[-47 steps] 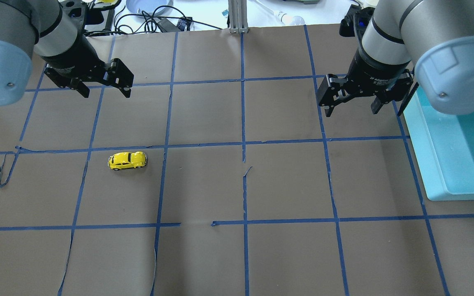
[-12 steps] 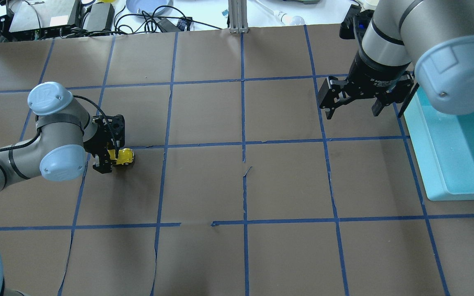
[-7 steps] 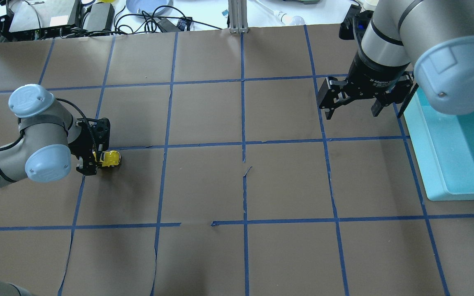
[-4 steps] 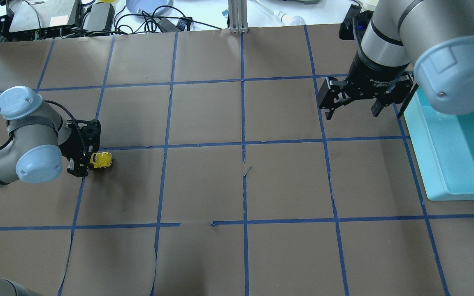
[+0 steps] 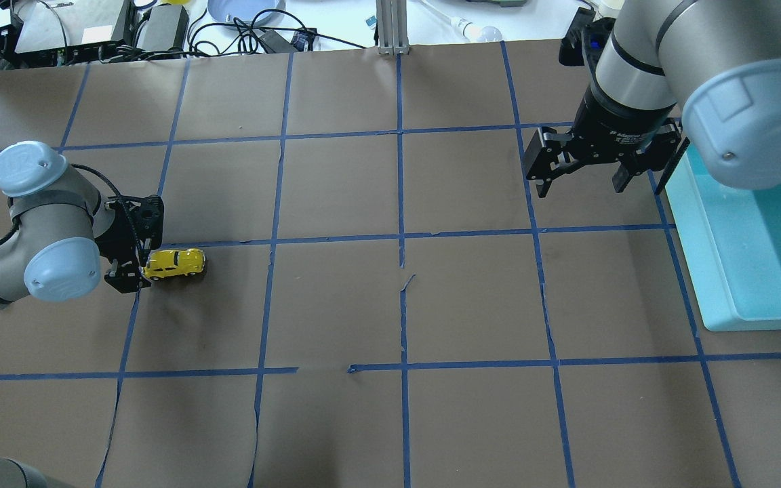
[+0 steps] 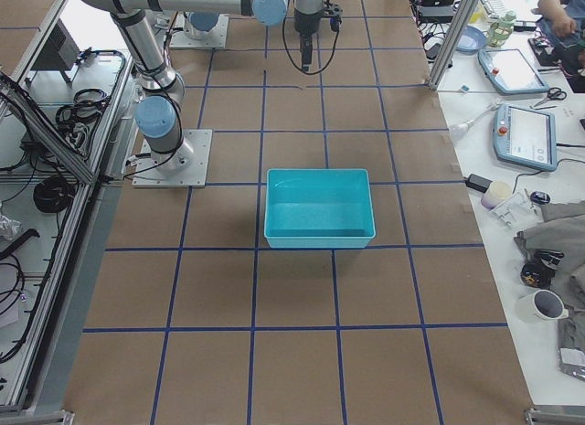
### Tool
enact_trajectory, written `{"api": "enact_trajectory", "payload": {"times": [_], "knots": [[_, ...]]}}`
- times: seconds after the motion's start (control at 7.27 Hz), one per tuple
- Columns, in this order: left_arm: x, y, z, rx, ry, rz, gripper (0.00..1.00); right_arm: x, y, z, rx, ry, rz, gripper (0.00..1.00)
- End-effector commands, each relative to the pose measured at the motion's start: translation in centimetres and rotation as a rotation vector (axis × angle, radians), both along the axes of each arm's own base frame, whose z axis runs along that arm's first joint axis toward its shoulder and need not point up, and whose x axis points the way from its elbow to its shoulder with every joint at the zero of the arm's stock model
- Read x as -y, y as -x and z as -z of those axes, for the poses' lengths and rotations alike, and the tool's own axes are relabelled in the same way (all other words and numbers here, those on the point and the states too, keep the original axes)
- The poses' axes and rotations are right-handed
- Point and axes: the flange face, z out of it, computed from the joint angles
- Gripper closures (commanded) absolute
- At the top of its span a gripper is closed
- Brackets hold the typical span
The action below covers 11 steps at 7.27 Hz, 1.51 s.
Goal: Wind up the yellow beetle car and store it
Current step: 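Open the left gripper and raise it, releasing the car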
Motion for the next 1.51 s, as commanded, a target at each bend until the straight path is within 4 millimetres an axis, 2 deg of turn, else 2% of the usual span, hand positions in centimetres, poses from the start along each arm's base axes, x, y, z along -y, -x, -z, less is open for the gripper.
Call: {"api": "enact_trajectory", "payload": {"times": [0.0,0.55,0.83,1.1,1.24,1.38], "knots": [[0.0,0.0,-0.1,0.0,0.003,0.001,0.05,0.0,0.0,0.0,0.0,0.0,0.0,0.0],[0.1,-0.1,-0.5,0.005,0.011,-0.008,0.05,0.0,0.0,0.0,0.0,-0.001,0.0,0.0],[1.3,1.0,-2.1,0.007,0.043,-0.033,0.05,0.1,0.0,0.0,0.002,0.009,-0.008,0.0],[3.4,4.6,-6.5,-0.06,0.033,-0.147,0.05,0.7,0.3,0.3,0.002,0.006,-0.005,0.0],[4.7,5.5,-10.4,-0.088,0.036,-0.282,0.05,1.0,0.2,1.0,0.002,-0.007,-0.006,0.0],[6.0,7.7,-15.3,-0.157,0.061,-0.412,0.05,1.4,0.3,1.6,0.003,-0.021,-0.006,0.0]]}}
